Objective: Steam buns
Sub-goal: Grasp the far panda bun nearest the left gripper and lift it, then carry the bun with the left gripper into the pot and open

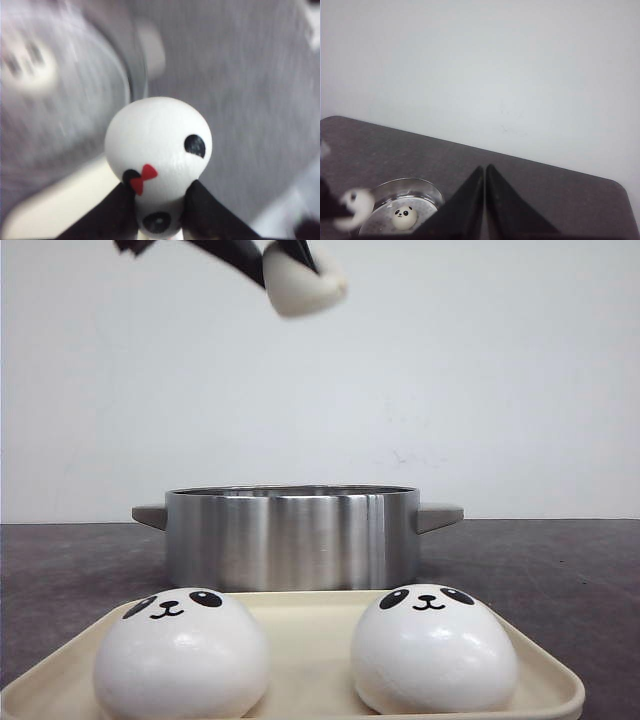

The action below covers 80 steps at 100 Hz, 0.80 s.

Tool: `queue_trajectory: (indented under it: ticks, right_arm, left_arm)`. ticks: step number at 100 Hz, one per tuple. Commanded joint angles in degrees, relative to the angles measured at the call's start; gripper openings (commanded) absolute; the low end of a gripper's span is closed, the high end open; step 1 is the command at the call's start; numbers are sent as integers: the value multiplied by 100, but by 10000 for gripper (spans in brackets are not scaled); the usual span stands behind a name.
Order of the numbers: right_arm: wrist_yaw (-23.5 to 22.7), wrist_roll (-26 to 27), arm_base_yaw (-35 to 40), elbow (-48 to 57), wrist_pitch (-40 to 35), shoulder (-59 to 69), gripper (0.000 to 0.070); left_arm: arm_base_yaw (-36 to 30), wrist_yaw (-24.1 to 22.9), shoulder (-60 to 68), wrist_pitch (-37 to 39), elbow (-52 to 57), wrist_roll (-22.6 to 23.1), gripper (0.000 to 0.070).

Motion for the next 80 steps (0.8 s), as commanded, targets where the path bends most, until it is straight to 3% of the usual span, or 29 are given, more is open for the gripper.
queue_trajectory:
  ticks: [1,28,80]
  right_arm:
    - [20,70,55,90,42,63,0]
    - [17,90,55,87,24,63,0]
    - [17,275,55,87,-219,63,0]
  left_arm:
    - [127,-76,297,-50,356,337,11]
    - [787,-149,1676,-822,1585,793,12]
    - [1134,-1222,4151,-2527,3585,1207,12]
